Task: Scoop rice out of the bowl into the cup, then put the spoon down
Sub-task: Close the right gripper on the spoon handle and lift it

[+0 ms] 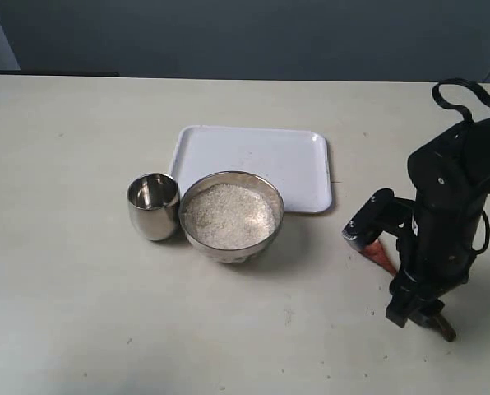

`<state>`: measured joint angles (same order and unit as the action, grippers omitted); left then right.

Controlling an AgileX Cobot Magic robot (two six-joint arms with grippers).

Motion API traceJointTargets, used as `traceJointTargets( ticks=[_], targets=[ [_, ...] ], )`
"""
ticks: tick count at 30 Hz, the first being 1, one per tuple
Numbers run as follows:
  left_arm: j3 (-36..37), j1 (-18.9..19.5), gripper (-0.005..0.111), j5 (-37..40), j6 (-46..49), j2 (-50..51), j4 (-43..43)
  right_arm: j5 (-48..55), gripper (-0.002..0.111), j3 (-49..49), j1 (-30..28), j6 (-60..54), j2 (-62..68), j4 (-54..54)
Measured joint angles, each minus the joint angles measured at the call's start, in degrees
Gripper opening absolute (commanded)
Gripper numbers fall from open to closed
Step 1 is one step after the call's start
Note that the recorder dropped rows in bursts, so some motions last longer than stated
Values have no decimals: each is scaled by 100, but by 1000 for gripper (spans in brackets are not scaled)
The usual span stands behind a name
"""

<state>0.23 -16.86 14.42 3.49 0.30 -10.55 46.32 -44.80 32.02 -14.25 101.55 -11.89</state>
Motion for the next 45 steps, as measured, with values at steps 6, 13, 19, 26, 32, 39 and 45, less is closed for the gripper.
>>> traceJointTargets(
  ticks=[6,13,19,26,32,39,45],
  targets=[
    [0,0,1,0,0,0,0,159,58,-6,0,74,0,52],
    [0,0,1,0,0,0,0,187,14,-6,0,220,0,196],
    [0,0,1,0,0,0,0,176,7,-6,0,235,0,201],
    [0,0,1,0,0,0,0,254,-1,-6,0,247,0,222],
    [0,0,1,0,0,0,0,707,-1,-59,0,247,0,139],
    [0,0,1,0,0,0,0,1351,-1,-320,0,247,-198,-20],
    [0,0,1,0,0,0,0,1638,-1,-356,0,247,-355,-220]
  ],
)
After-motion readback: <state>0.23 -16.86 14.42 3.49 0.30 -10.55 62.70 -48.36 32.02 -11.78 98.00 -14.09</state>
